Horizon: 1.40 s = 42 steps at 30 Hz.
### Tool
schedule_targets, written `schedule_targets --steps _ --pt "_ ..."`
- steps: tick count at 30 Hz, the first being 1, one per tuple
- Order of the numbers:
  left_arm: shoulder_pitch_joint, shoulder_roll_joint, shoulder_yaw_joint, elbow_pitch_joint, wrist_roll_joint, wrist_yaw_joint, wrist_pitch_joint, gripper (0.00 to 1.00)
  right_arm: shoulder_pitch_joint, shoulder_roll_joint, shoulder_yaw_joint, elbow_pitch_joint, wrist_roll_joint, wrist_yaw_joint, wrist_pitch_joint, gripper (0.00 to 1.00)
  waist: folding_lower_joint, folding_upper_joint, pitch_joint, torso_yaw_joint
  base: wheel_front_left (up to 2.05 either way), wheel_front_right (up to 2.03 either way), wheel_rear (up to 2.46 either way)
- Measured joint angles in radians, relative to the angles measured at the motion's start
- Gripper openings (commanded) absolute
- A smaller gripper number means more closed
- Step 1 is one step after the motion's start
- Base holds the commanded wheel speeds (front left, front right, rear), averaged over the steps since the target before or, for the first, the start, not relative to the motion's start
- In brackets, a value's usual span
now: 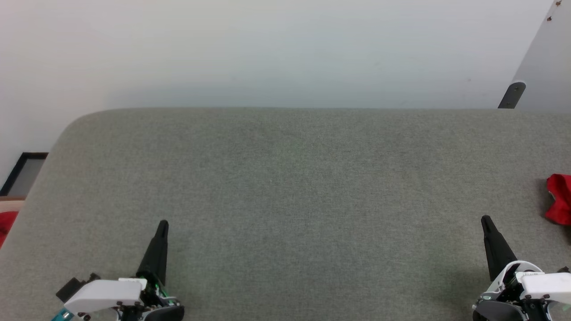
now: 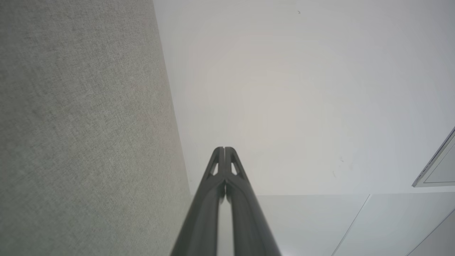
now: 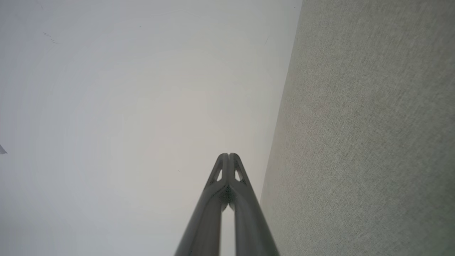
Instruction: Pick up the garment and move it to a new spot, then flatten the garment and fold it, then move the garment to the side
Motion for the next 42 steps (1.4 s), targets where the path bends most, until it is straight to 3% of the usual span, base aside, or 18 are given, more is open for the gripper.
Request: schedule_targets --steps 42 --pt "0.000 0.000 0.000 0.000 0.000 0.000 0.000 0.00 0.000 0.000 0.000 0.000 0.000 0.000 0.000 0.00 0.0000 -0.0001 0.000 0.000 0.00 0.00 0.00"
